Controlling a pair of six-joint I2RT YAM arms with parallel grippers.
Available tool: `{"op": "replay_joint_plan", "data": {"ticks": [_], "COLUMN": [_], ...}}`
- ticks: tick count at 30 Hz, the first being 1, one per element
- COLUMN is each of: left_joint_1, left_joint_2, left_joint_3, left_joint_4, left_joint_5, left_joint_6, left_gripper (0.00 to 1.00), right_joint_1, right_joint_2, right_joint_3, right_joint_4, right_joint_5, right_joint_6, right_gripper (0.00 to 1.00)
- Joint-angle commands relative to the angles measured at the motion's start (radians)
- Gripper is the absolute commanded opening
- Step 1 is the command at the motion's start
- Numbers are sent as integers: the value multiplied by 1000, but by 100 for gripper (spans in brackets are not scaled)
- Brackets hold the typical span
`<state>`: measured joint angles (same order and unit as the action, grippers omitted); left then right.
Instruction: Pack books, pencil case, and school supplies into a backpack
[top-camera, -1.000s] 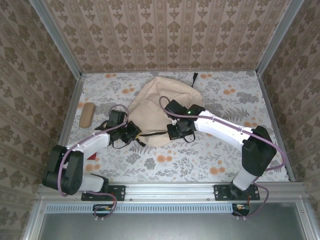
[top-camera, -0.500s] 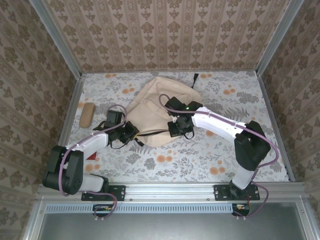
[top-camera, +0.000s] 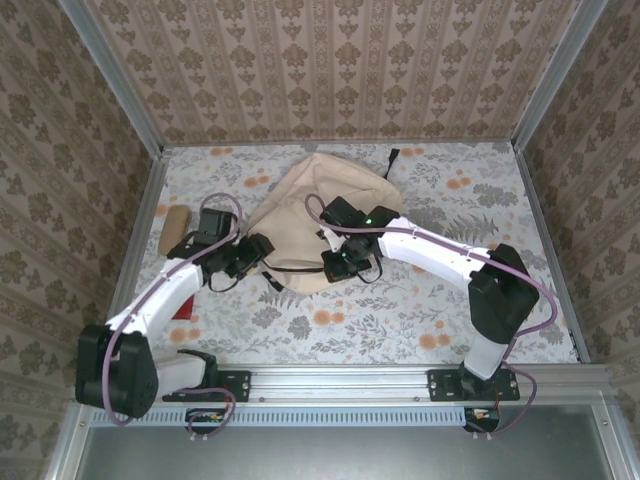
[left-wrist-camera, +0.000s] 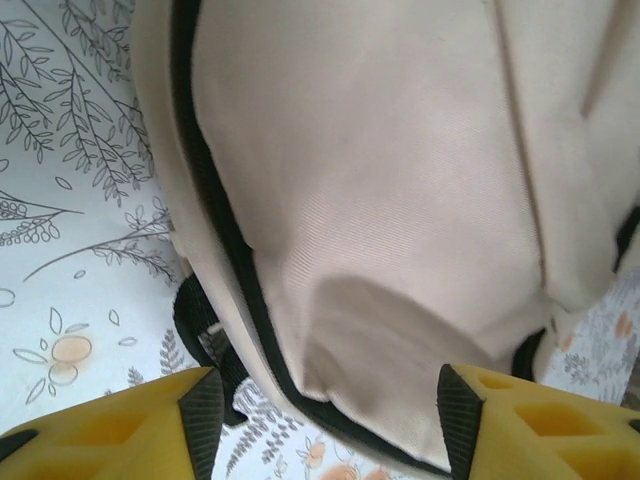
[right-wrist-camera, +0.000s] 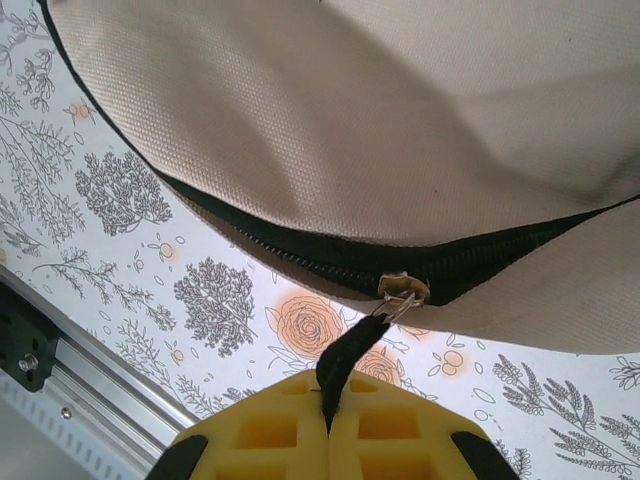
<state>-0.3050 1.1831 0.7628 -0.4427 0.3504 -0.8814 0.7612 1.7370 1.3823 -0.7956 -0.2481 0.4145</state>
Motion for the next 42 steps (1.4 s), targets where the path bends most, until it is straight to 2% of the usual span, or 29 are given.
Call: {"op": "replay_joint_plan", "data": {"ticks": [1, 4, 7, 8, 11, 17, 22, 27, 32, 37, 42], "left_joint_1": [-35, -91, -144, -187, -230, -291, -336, -341, -366, -367, -368], "left_joint_2": [-44, -65, -63, -60, -42, 16, 62, 112, 114, 101, 85], "left_joint_3": [-2, -48, -77, -84, -103, -117, -140, -134, -138, -186, -224], "left_joint_4": [-70, 33, 123, 147, 218, 300, 357, 419, 337, 299, 259], "left_joint_5": [39, 87, 89, 79, 59, -15, -91, -120, -210, -237, -250], "left_joint_6": [-16, -136, -245, -280, -372, -496, -594, -610, -588, -578, -559], "left_gripper": [64, 67, 69, 69, 71, 77, 78, 66, 35, 12, 1], "right_joint_1": [-18, -28, -31, -31, -34, -37, -39, -37, -37, -37, -42], "right_joint_2": [18, 9, 2, -1, -8, -23, -36, -24, -13, 18, 85], "right_joint_3": [18, 3, -6, -10, -22, -51, -76, -79, -58, -7, 53], "right_joint_4": [22, 39, 47, 48, 51, 67, 86, 68, -21, -92, -153], "right_joint_5": [-21, -29, -31, -31, -34, -44, -53, -83, -23, 53, 155], "right_joint_6": [13, 21, 25, 26, 27, 32, 38, 6, -55, -95, -110], "right_gripper": [0, 0, 0, 0, 0, 0, 0, 0, 0, 0, 0]}}
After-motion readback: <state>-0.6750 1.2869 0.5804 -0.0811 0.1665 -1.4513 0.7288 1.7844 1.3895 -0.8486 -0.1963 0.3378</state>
